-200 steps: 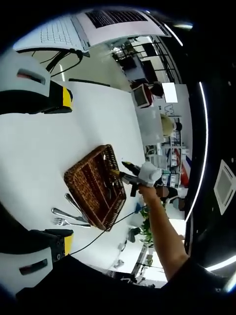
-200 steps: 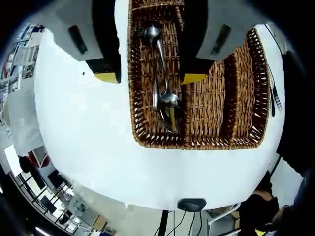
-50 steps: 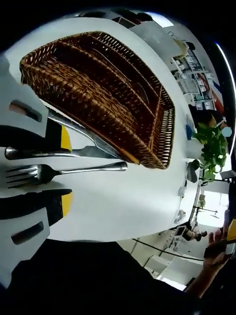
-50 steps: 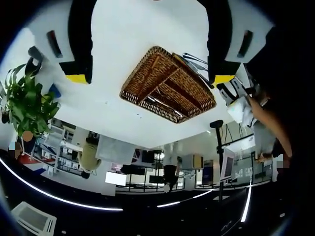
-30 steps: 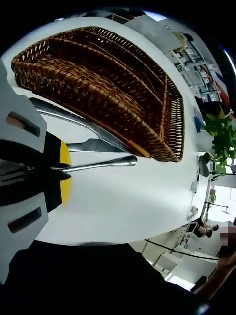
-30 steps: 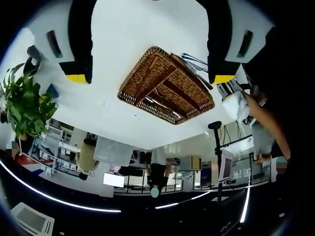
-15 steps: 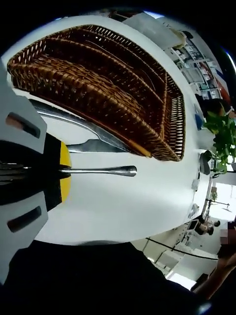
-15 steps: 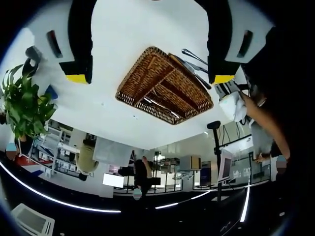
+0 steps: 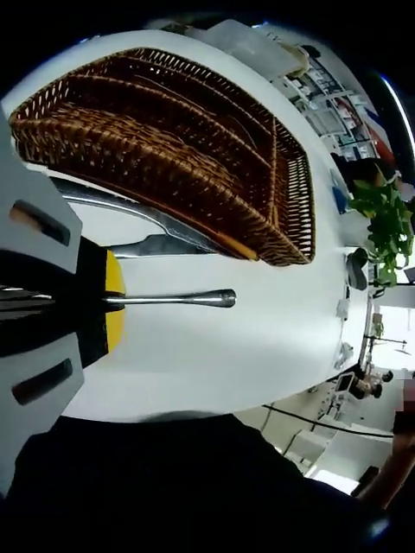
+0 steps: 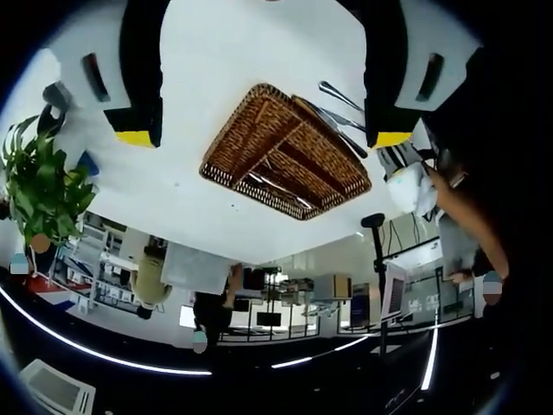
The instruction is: Arrange the knives, forks, and spoons in their matching storage slots by inserting each utensil handle-first until every utensil is classified and aligned in the correct compartment
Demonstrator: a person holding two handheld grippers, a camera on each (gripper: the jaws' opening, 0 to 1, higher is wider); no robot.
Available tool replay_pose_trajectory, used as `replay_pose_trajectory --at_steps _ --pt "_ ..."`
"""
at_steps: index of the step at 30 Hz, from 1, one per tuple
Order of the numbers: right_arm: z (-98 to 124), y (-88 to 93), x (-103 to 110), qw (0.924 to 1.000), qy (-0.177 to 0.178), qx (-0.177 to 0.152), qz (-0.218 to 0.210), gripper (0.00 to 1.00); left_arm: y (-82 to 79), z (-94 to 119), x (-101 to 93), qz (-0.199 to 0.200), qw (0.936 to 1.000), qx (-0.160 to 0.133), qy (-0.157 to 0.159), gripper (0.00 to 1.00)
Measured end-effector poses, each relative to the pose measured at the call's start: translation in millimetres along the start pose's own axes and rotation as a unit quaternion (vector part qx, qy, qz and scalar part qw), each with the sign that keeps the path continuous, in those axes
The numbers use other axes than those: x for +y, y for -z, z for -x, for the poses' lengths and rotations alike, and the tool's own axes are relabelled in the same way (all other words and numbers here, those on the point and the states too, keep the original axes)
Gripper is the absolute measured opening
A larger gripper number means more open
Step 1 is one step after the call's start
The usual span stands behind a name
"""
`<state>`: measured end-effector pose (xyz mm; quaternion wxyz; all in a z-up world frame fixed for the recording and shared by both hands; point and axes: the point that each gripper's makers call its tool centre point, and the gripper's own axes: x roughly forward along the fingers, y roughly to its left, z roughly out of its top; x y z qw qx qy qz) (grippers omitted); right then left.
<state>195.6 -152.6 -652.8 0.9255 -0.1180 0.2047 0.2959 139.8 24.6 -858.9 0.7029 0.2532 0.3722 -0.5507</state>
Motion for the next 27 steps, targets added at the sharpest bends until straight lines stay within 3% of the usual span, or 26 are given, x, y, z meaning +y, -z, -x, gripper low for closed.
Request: replay_pose_trajectory --at_steps 8,15,21,27 --pt "-1.8 -2.5 2.7 1.0000 -0.003 -0.002 0.002 1.00 -11.2 17.0 -1.5 -0.034 0.9991 -0.021 0.015 0.00" --pt "-3.2 -4.3 5.9 1.0000 -0.005 -0.001 0.002 1.00 -17.4 31.8 3.7 -0.059 0.9978 -0.021 0.022 0.01" --pt "-4.0 -4.5 9.2 1.0000 -0.007 0.003 -0.005 1.00 -36.5 54.1 10.1 -0.079 0.9953 -0.047 0.033 0.01" --pt "-3.4 -3.5 9.5 0.9999 -0.002 0.010 -0.009 1.00 -47.6 71.9 22.7 -0.090 0.9941 -0.050 0.033 0.01"
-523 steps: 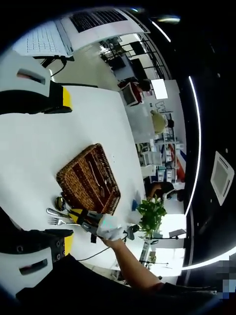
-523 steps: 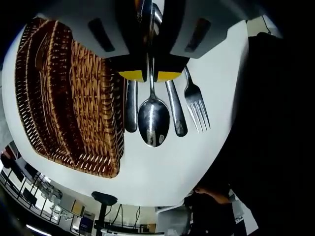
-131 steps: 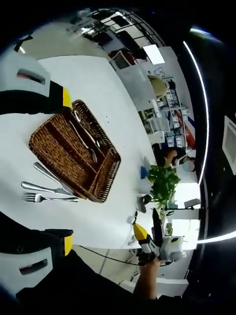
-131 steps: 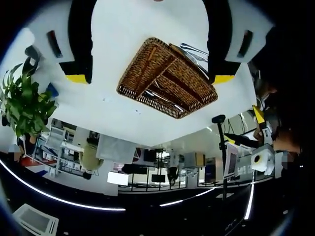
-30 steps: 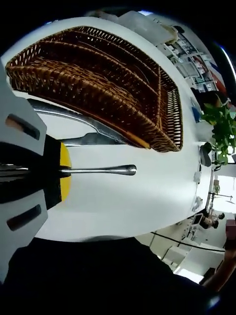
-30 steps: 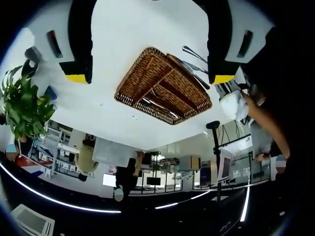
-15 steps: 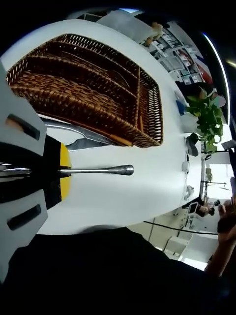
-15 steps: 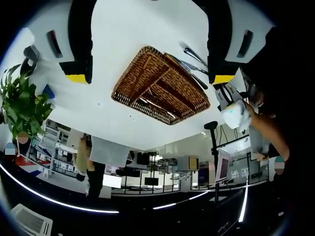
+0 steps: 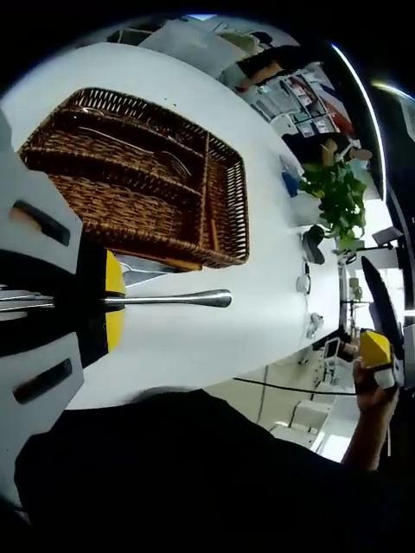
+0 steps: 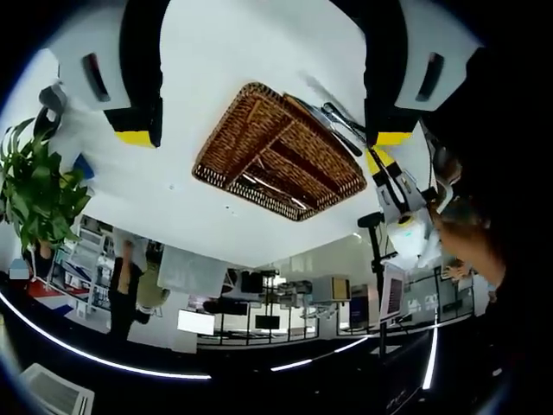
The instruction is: Arrange the knives, forks, and spoons in their matching storage slots by inserting each utensil handle-first until every utensil is classified and aligned in the correct compartment
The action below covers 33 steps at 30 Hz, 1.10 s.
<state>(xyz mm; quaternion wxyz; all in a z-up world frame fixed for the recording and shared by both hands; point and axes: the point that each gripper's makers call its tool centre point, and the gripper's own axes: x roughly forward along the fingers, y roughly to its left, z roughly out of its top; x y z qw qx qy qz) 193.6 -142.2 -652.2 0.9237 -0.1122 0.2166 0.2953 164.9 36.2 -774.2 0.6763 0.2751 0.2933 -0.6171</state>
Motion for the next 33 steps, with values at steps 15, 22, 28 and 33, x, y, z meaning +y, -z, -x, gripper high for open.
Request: replay_pose_trajectory --at_steps 15,22,28,33 --pt "5.9 4.8 5.3 0.9998 -0.003 0.012 -0.017 1.00 -29.4 38.7 20.5 -0.041 0.9990 -0.007 0.013 0.01" --pt "5.7 5.1 8.0 0.9996 -0.006 0.014 -0.025 1.00 -42.2 59.0 31.2 -0.054 0.9983 -0.016 0.011 0.01" --pt "5.3 4.2 8.6 0.9996 -0.008 0.013 -0.025 1.00 -45.2 61.8 35.3 -0.062 0.9978 -0.020 0.003 0.01" --pt "5.5 4.0 9.0 0.9995 -0.008 0.013 -0.026 1.00 -46.8 63.0 36.1 -0.063 0.9978 -0.023 0.003 0.01"
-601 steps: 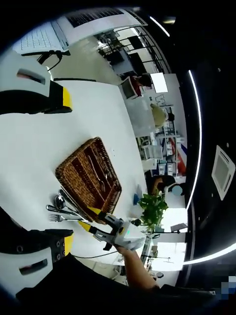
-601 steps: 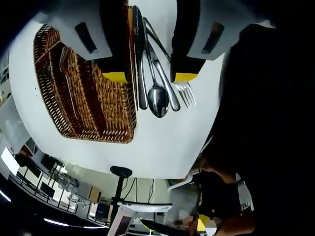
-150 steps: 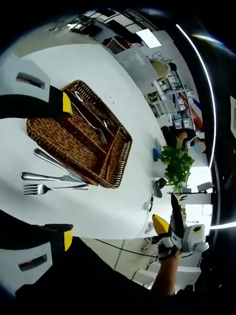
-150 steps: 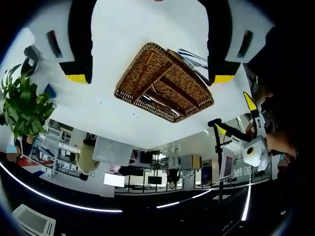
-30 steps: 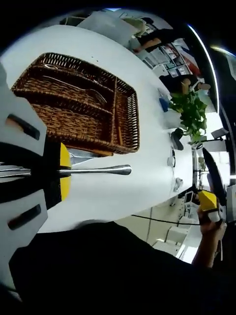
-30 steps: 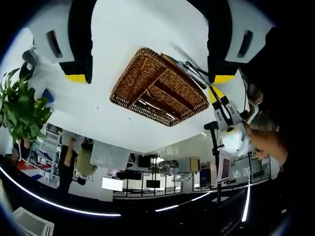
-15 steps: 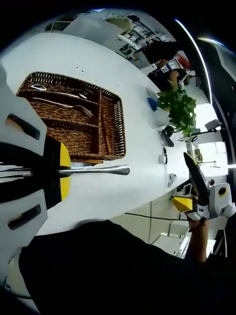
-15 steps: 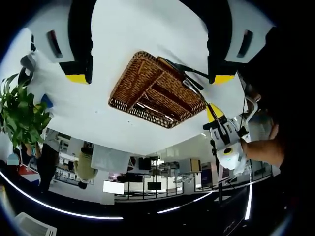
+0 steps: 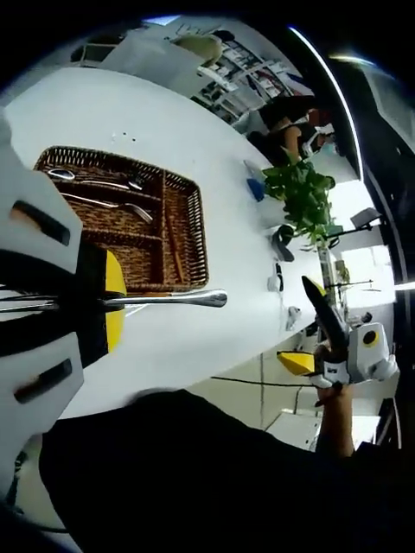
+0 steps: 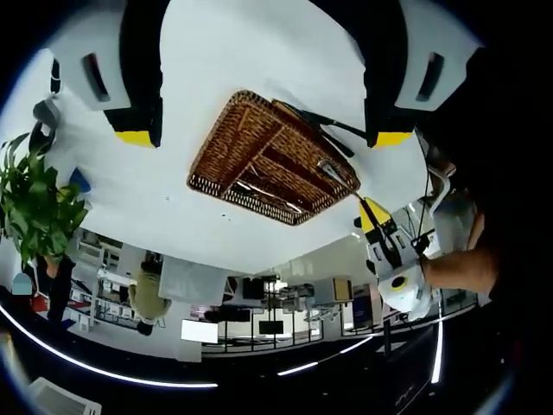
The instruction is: Arrange the knives, forks, and spoons in their matching storage slots by inserting each utensil handle-first until every utensil is classified and aligned in the correct compartment
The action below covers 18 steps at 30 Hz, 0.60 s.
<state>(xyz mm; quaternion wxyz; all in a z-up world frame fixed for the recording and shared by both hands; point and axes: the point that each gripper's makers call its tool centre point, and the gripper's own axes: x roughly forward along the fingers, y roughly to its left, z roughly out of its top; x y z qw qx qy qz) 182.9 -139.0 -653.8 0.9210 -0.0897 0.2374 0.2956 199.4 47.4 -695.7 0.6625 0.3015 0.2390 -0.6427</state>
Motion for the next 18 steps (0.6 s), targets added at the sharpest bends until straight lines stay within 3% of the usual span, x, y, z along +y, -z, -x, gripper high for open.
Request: replay_pose_trajectory --at_steps 9,18 --pt "-1.3 -6.4 2.5 0.9999 -0.004 -0.010 -0.011 1.00 -0.9 0.7 2.6 -0.003 1.0000 -0.001 0.002 0.01" --pt "-2.8 -5.5 0.6 0.9999 -0.002 -0.007 -0.010 1.00 -1.6 4.9 18.0 -0.006 1.0000 -0.003 -0.004 0.01"
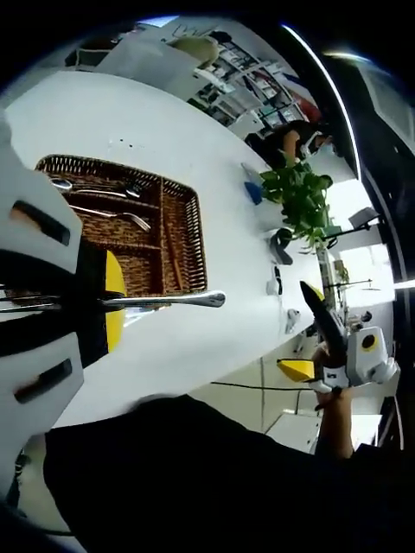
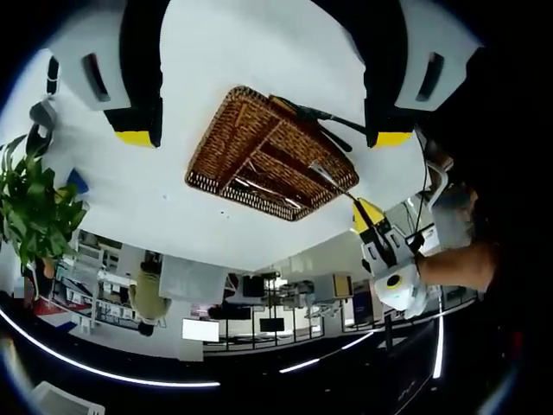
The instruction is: Arrange the knives, forks, and spoons in their matching storage slots by inserting each utensil handle-first until every utensil is classified and aligned in the correct compartment
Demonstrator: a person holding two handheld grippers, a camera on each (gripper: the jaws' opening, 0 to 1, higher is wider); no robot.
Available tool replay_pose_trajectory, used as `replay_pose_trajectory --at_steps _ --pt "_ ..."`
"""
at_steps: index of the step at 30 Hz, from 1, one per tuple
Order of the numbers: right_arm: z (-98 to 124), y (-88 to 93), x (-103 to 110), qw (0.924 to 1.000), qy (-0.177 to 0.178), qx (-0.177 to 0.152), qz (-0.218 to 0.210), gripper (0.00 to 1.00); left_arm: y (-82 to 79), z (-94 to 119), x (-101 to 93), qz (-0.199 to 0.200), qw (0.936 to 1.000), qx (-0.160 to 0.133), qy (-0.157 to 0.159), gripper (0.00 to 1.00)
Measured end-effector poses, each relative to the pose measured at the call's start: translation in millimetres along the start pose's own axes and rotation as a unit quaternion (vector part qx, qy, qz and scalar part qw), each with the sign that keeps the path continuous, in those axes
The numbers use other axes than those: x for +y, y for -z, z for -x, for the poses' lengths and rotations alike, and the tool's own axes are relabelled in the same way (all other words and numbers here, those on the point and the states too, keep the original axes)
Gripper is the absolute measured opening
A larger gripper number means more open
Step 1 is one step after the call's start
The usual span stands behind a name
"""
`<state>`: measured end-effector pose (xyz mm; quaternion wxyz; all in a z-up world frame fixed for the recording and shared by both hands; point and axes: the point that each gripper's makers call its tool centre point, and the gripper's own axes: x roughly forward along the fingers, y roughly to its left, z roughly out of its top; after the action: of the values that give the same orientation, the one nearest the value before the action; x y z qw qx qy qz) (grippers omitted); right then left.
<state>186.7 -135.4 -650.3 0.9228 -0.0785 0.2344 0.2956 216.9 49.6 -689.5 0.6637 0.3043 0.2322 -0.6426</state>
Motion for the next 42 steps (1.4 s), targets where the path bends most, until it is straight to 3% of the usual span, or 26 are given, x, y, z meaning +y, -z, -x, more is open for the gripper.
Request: replay_pose_trajectory --at_steps 42 --pt "-10.1 -4.7 -12.0 0.9996 0.028 0.000 -0.008 1.00 0.6 5.3 92.0 -0.020 0.9993 -0.018 -0.026 0.01"
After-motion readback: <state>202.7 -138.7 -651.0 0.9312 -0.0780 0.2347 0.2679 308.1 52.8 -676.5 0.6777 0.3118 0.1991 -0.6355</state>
